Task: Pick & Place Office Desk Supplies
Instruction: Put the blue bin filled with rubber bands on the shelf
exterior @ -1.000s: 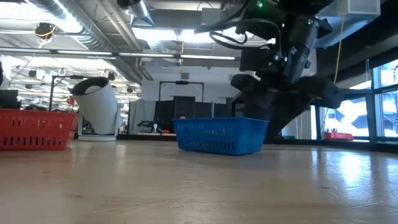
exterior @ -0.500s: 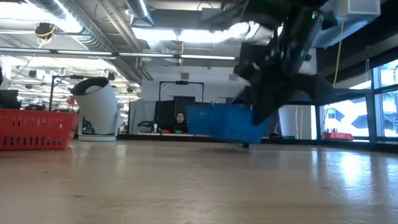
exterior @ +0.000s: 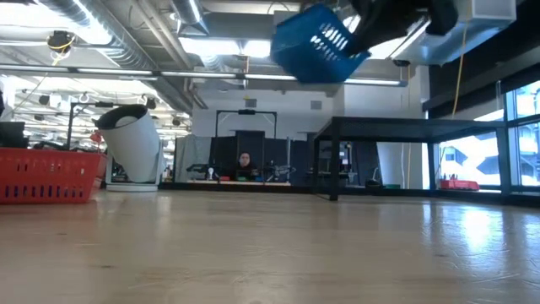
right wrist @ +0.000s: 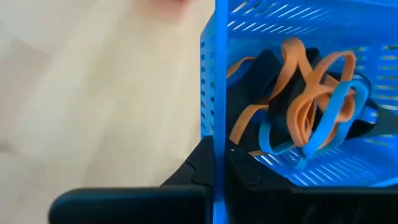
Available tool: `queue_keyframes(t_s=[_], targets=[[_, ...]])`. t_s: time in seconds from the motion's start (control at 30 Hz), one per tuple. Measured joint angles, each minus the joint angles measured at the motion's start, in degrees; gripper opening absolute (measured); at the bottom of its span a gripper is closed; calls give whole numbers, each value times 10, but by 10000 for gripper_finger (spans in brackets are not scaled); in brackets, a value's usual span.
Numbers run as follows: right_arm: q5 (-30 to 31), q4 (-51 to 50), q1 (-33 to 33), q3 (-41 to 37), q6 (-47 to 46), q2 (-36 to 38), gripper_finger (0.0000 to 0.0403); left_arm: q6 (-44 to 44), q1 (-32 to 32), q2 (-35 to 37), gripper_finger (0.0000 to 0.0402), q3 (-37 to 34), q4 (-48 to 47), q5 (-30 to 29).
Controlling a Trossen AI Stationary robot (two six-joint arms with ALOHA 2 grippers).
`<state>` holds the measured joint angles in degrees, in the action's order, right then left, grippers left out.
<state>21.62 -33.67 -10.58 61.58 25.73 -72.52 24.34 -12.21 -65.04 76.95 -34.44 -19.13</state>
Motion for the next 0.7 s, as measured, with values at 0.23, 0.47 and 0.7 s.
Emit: queue_keyframes(t_s=[0.23,0.47,0.7], targets=[[30,-281,59,106,-95,29,11,-51,15,0,98,0,0,-29],[-17,-512,160,134,-158,47,12,-89,33,0,98,0,1,-42],[-36,-538,242,72,-148,119,13,-129,54,0,98,0,2,-56]])
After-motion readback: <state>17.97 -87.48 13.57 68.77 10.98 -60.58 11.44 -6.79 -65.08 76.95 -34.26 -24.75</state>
